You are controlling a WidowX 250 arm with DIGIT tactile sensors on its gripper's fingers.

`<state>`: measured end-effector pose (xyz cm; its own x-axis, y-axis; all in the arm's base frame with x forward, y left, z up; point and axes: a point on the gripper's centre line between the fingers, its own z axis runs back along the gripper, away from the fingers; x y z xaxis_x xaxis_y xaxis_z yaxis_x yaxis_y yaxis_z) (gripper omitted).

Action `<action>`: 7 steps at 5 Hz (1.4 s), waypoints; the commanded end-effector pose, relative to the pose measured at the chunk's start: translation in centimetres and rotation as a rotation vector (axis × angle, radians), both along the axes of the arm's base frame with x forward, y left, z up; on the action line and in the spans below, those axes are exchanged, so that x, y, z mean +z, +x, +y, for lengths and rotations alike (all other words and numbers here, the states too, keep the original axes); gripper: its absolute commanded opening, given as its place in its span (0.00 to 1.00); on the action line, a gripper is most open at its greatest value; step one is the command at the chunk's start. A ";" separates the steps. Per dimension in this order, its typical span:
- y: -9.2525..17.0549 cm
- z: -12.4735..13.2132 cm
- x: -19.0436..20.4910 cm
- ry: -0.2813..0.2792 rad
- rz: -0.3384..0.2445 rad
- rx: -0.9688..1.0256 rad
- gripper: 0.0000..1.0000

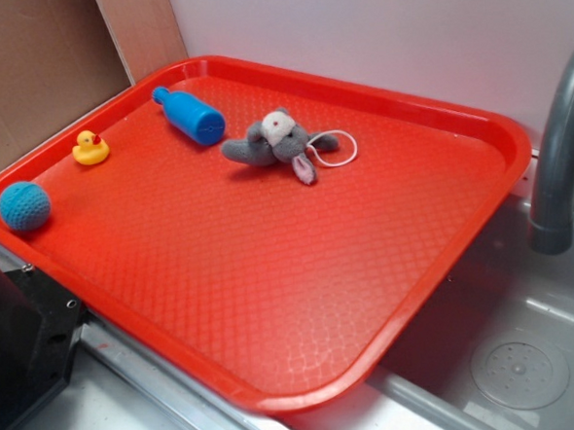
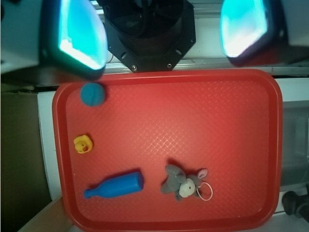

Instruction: Grab the blue bottle.

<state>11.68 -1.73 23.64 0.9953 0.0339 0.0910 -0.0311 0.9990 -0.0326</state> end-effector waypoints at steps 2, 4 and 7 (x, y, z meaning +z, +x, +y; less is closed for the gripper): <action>0.4 0.5 -0.1 -0.030 0.003 0.070 1.00; 2.4 2.0 -1.1 -0.068 0.007 0.373 1.00; 6.7 5.9 -6.8 -0.143 -0.063 0.950 1.00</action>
<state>18.51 3.57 16.09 0.5504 0.8328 0.0587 -0.8178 0.5520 -0.1631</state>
